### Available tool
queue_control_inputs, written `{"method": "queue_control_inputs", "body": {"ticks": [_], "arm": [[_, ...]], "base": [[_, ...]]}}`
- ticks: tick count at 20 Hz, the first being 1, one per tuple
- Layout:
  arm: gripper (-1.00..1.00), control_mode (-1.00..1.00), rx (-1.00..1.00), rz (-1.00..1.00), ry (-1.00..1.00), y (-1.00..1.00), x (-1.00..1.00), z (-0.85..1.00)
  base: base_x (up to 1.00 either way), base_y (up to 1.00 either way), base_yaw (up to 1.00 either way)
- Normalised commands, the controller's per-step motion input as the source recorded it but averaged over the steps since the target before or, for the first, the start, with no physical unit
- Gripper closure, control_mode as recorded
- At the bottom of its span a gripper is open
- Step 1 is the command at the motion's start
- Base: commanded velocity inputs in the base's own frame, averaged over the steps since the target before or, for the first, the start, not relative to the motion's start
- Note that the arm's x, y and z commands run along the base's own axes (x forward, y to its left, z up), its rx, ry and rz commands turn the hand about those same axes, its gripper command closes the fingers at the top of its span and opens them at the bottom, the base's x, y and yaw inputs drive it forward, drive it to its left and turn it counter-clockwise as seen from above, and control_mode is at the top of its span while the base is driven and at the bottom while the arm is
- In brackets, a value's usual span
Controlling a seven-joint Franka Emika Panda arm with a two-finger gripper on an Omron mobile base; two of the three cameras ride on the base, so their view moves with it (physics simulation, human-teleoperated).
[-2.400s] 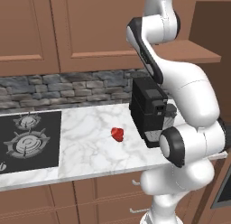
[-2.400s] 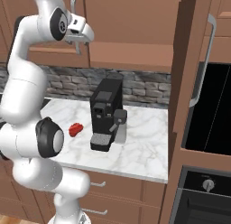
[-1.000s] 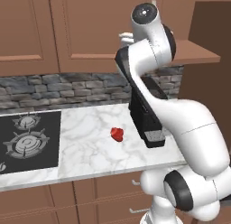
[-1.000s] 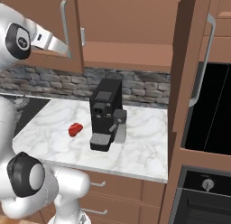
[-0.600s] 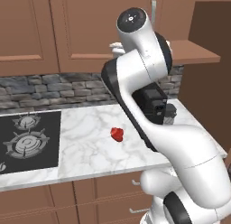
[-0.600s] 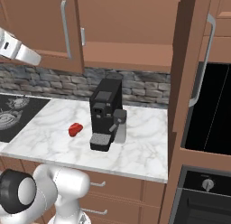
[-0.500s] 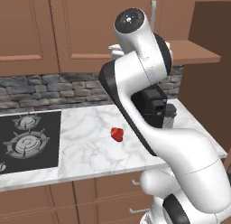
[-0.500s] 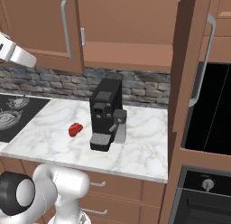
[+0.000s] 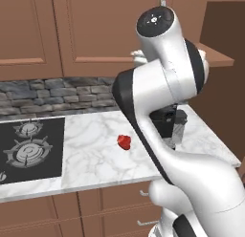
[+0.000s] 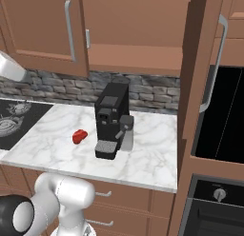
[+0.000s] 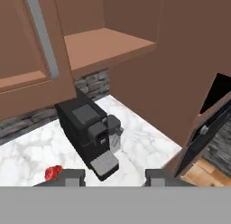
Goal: Retrieve the tupperware from the cabinet, then place the raw meat into the tupperware to avoid contamination.
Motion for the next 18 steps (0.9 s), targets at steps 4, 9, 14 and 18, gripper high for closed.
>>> {"method": "queue_control_inputs", "body": {"ticks": [4, 9, 14, 18], "arm": [[-1.0, -1.0, 0.17, -0.08, 0.03, -0.83, -0.3, 0.02], [-1.0, -1.0, 0.35, -0.02, 0.0, -0.87, 0.12, -0.01], [-1.0, -1.0, 0.45, 0.0, -0.02, -0.73, 0.45, -0.05], [-1.0, -1.0, 0.38, 0.0, 0.01, -0.55, 0.64, 0.0]], "base": [[0.0, 0.0, 0.0], [0.0, 0.0, 0.0], [0.0, 0.0, 0.0], [0.0, 0.0, 0.0]]}}
